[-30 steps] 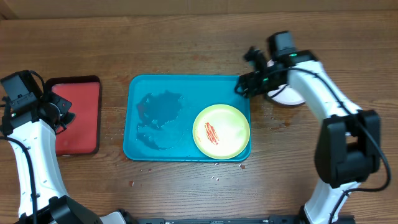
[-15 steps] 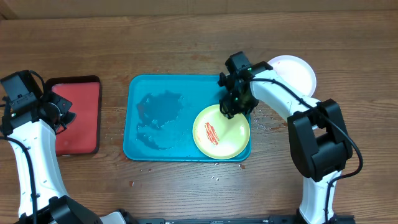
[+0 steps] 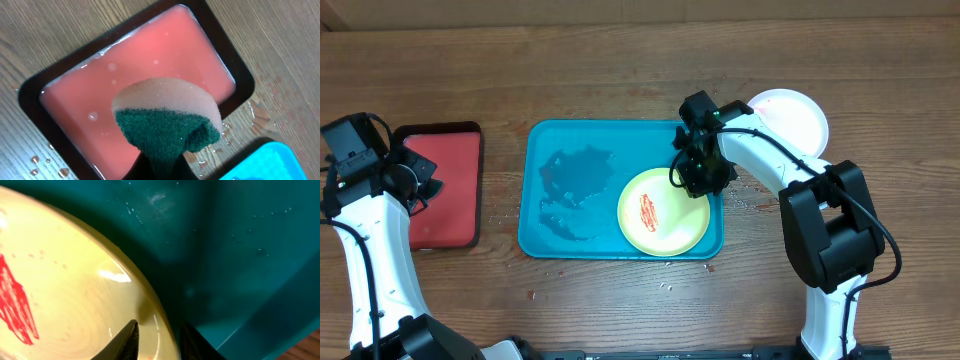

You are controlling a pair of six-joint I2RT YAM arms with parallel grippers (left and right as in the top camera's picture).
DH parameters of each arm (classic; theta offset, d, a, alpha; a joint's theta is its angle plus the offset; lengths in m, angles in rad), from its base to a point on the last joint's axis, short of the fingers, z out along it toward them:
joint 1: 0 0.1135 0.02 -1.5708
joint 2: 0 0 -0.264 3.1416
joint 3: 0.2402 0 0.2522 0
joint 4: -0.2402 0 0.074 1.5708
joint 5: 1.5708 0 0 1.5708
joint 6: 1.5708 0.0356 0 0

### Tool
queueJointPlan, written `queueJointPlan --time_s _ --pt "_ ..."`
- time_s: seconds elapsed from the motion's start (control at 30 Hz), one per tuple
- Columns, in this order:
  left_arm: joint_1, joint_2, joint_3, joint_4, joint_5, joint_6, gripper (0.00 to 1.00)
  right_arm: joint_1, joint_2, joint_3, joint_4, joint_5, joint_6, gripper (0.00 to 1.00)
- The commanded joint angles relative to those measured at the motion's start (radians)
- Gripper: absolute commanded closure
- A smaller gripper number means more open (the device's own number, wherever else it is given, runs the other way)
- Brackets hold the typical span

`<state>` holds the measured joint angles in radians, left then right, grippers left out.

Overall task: Clean dirty plates on tray and stack at the side
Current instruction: 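Grip the yellow plate rim with the right gripper and pull it toward center, then bring the sponge in the left gripper onto the yellow plate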

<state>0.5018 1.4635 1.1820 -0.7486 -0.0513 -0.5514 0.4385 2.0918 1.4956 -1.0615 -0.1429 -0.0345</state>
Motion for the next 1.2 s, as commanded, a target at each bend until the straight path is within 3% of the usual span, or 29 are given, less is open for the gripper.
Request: queueJointPlan --time_s 0.0,0.1,0.17,0.37,0.53,0.63,0.7,0.93,1.17 --pt "0.001 -0.011 -0.001 0.005 0.062 -0.010 0.96 0.001 0.000 -0.003 0.006 -0.019 0.122 0.72" --pt "0.001 -0.011 -0.001 0.011 0.089 -0.007 0.96 0.001 0.000 -0.003 -0.010 -0.018 0.172 0.69" --pt "0.001 -0.011 -0.001 0.016 0.098 -0.001 0.96 0.001 0.000 -0.003 -0.032 -0.018 0.215 0.60" --pt "0.001 -0.011 -0.001 0.019 0.135 0.011 0.96 0.001 0.000 -0.017 -0.080 -0.018 0.309 0.55" --pt "0.001 -0.011 -0.001 0.020 0.159 0.034 0.96 0.001 0.000 -0.089 -0.001 -0.019 0.324 0.65" --pt "0.000 -0.011 -0.001 0.020 0.187 0.032 0.96 0.001 0.000 -0.100 0.037 -0.019 0.331 0.83" --pt "0.000 -0.011 -0.001 0.020 0.234 0.032 0.96 0.001 0.000 -0.100 0.065 -0.026 0.360 0.90" --pt "-0.060 -0.011 -0.001 0.000 0.373 0.059 0.96 0.001 0.000 -0.100 0.210 -0.154 0.381 0.96" --pt "-0.297 -0.006 -0.001 0.003 0.385 0.089 0.96 0.001 0.000 -0.100 0.341 -0.155 0.358 0.96"
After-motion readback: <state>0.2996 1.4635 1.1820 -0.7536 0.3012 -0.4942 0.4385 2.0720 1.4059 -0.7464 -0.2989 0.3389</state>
